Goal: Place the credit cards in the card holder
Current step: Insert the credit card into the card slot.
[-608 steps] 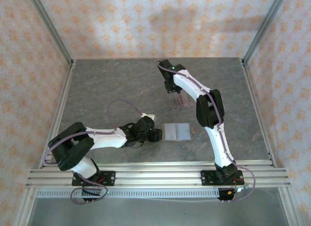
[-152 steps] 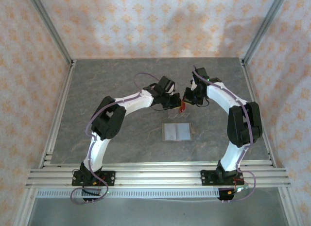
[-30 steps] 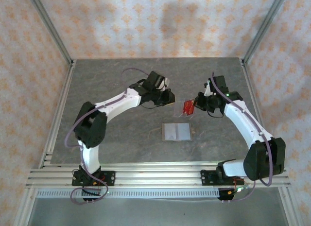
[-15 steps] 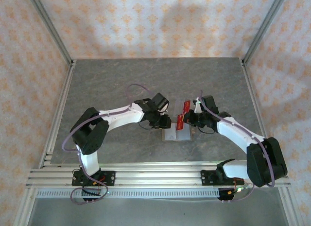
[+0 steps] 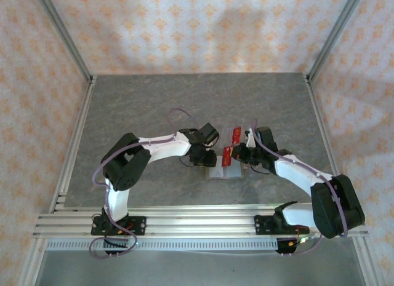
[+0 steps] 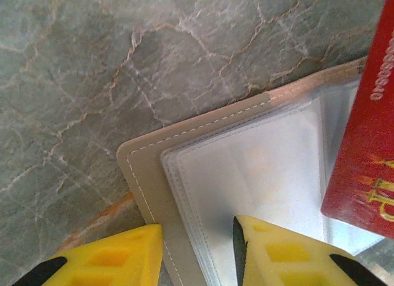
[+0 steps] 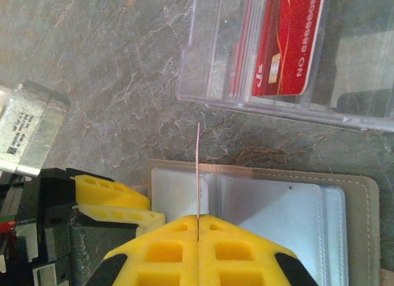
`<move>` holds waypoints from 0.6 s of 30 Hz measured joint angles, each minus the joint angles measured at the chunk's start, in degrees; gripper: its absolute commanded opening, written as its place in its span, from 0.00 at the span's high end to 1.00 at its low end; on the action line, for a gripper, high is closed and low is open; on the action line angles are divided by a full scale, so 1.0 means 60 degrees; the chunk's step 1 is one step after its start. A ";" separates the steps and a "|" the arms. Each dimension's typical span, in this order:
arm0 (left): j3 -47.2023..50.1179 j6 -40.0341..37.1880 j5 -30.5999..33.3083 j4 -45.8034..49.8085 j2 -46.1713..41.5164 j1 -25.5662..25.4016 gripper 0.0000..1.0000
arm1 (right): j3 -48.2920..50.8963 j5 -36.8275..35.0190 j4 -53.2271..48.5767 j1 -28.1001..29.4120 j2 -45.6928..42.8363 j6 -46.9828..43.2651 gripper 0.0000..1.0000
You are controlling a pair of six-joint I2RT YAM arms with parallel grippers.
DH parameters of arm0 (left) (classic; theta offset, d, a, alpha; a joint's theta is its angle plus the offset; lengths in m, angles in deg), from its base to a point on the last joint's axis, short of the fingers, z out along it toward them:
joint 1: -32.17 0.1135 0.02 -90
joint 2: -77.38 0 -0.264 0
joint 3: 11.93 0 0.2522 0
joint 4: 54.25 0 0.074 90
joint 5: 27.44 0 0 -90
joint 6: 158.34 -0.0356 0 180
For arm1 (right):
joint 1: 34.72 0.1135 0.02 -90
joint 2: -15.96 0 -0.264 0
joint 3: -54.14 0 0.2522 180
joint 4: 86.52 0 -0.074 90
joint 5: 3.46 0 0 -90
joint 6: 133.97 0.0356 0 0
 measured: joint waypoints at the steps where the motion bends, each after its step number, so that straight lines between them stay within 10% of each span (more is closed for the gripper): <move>1: 0.0000 0.0000 0.0051 0.0011 0.0000 -0.0007 0.65 | 0.0029 0.0000 0.0000 0.0000 0.0000 0.0000 1.00; 18: 0.0095 0.0007 0.0310 -0.0055 -0.0025 -0.0058 0.69 | 0.0171 -0.0036 0.0368 -0.0076 -0.0007 0.0000 1.00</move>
